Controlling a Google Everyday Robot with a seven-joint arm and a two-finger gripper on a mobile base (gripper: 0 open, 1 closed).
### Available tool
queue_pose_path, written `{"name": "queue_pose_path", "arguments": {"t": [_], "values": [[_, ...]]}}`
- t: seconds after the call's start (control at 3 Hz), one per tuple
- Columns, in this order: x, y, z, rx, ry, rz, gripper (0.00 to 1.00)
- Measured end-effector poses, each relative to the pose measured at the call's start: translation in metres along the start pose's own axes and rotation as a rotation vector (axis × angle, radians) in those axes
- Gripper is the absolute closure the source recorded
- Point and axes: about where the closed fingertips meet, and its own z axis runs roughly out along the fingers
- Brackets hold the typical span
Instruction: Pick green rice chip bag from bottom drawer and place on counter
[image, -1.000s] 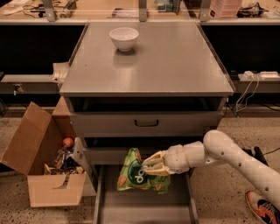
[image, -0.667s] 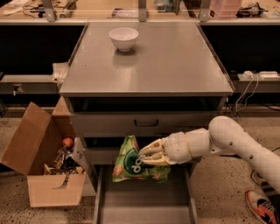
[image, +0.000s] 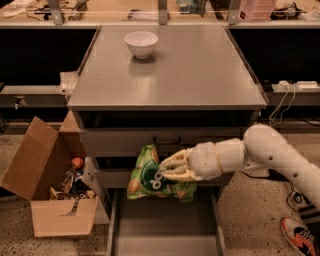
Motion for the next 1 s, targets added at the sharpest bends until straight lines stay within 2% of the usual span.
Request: {"name": "queue_pose_path", "arguments": {"t": [0.33, 0.67, 1.0], "values": [[-0.062, -0.02, -0.03, 0.064, 0.026, -0.103, 1.0], [-0.136, -0.049, -0.071, 0.15, 0.047, -0.228, 1.0], [-0.177, -0.071, -0.098, 0.213, 0.064, -0.297, 1.0]]}}
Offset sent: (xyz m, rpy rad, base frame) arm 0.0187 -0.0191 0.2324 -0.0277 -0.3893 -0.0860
